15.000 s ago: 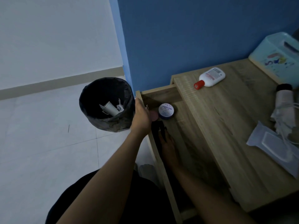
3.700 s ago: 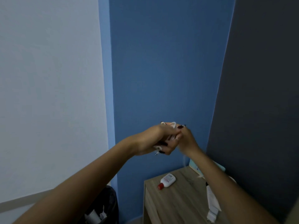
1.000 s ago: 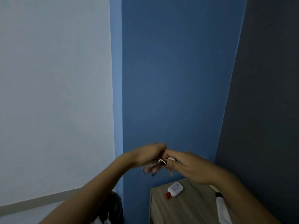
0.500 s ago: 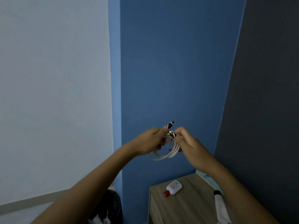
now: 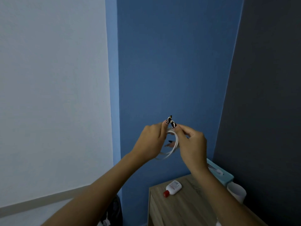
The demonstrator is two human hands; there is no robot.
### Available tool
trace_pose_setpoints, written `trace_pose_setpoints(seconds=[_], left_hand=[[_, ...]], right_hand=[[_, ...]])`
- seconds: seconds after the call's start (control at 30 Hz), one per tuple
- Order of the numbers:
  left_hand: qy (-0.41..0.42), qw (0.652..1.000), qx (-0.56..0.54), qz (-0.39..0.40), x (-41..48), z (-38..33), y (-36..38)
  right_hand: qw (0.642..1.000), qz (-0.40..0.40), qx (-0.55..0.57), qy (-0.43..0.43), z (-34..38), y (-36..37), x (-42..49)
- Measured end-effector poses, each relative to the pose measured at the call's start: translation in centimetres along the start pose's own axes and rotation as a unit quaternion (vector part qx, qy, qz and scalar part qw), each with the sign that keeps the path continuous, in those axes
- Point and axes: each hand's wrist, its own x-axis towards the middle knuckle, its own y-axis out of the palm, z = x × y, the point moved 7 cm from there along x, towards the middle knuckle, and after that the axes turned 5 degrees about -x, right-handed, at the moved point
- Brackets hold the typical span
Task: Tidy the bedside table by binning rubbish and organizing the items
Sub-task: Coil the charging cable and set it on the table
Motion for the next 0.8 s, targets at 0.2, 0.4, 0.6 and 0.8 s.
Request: trace_pose_setpoints(seconds=[0.2, 0.4, 0.6, 0.8], left_hand=[[0.025, 0.997, 0.056, -0.041, 0.5, 0.1, -1.2], [0.05, 0.99, 0.124, -0.043, 0.2, 0.1, -1.2], [0.065, 0.983, 0.159, -0.071, -0.1, 0.2, -1.7], [0.085, 0.974, 0.196, -0.08, -0.2, 0.3, -2.3]], right_hand=[[0.979, 0.2, -0.046, 0.011, -1.0, 2.3, -0.7], [0.978, 0.2, -0.026, 0.062, -1.7, 1.9, -0.2], [0.925, 0.315, 0.09, 0.193, -2.6, 2.2, -1.2], [0.847, 0.418, 0.228, 0.238, -2.2, 3.4, -3.1]])
